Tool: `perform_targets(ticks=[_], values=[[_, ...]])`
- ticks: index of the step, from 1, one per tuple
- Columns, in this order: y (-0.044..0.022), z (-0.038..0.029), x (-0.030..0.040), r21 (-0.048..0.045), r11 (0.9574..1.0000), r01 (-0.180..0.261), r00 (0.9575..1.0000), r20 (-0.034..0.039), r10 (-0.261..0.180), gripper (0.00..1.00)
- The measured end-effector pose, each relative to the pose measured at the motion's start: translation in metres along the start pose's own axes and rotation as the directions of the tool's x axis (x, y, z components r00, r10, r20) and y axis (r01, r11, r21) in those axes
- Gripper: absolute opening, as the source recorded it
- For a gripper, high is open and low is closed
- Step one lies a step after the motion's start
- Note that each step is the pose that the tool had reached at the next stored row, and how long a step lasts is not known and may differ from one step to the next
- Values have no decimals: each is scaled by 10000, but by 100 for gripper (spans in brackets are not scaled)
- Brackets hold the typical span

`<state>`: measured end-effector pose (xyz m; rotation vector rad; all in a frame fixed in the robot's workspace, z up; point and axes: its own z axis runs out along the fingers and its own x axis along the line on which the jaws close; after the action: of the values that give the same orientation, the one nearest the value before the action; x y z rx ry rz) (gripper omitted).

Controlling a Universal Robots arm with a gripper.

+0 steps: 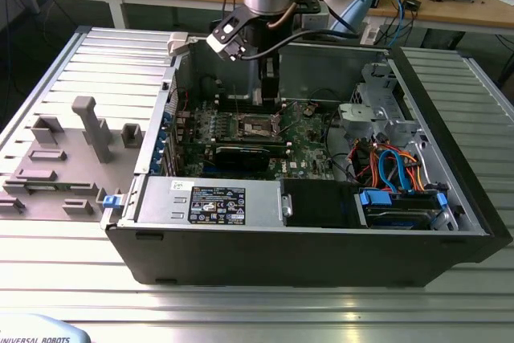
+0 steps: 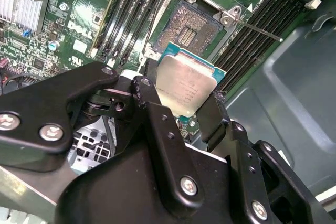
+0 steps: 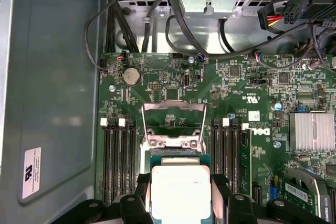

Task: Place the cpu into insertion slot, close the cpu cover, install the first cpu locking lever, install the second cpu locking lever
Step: 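Place the cpu into insertion slot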

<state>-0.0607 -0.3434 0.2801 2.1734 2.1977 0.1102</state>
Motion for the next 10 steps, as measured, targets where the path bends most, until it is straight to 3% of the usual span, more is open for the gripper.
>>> perform_targets(ticks=[10], values=[[-34,82,4,0,10000,-1,10000,0,1,54]])
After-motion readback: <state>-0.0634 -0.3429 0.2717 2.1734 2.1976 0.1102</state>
